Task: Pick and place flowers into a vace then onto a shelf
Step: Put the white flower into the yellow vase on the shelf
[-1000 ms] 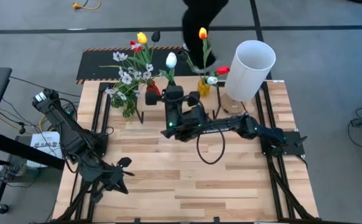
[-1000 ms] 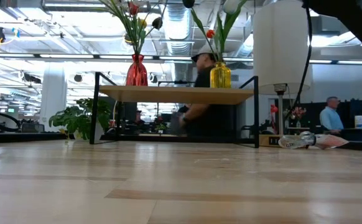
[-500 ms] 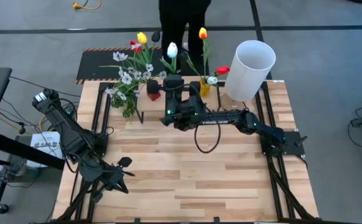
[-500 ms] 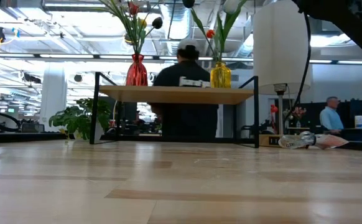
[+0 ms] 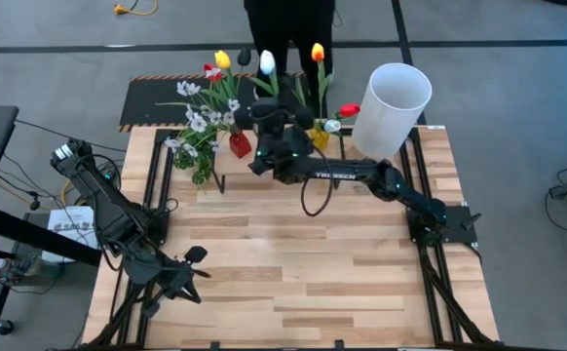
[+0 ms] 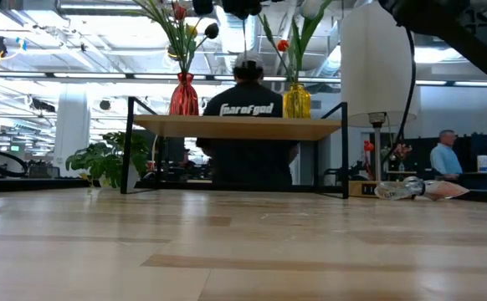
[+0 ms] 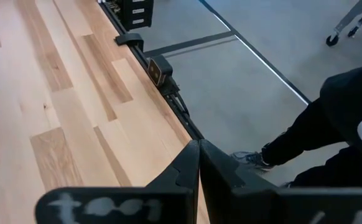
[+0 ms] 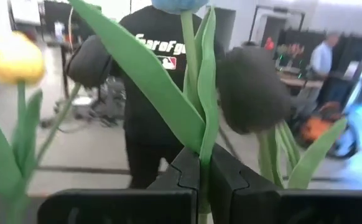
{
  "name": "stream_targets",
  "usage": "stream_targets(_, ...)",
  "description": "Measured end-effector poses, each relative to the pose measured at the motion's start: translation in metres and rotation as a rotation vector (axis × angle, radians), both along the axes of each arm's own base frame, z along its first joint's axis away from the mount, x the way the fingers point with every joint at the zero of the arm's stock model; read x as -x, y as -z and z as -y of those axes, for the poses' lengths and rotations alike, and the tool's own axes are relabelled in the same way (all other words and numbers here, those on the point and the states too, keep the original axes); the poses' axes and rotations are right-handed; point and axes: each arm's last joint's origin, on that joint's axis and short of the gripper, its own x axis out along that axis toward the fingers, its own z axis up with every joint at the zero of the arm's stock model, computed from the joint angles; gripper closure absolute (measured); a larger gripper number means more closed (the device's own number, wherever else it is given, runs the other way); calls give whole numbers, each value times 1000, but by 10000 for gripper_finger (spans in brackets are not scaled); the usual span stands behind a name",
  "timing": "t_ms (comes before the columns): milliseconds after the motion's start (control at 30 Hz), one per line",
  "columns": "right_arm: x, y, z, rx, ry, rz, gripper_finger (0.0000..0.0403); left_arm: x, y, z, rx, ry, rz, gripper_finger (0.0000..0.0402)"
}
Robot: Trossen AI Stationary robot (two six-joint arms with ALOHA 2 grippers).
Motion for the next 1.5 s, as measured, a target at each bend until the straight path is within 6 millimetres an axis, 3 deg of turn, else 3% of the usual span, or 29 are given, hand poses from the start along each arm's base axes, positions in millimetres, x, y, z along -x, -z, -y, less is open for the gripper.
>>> stream_targets(167,-4,1,7,1,2,-142,401,0,0,0,-17,35,14,401)
stream_targets(367,-1,-2,15,-1,22,-116,399,1,0,1,-27,50,23,401)
stream_targets(633,-4,-3,-30,4,-66,-67,400,0,0,0,-50,69,45,401)
stream_targets(767,-5,-3,-70,-1,-141,-13,398,-1,-1,0,-53,68,57,401)
stream_targets(967,5,-5,-148,-11,-299,125,400,-11,-5,-7,-16,-66,94,401)
stream_targets(1200,37,-8,-246,-44,-507,225,400,-17,11,-9,53,-102,108,401)
stream_targets(1400,70,-7,-314,-103,-654,375,398,-16,14,-5,149,23,109,401)
stream_targets(1500,82,3,-347,-135,-718,433,398,-16,13,-4,161,43,112,401)
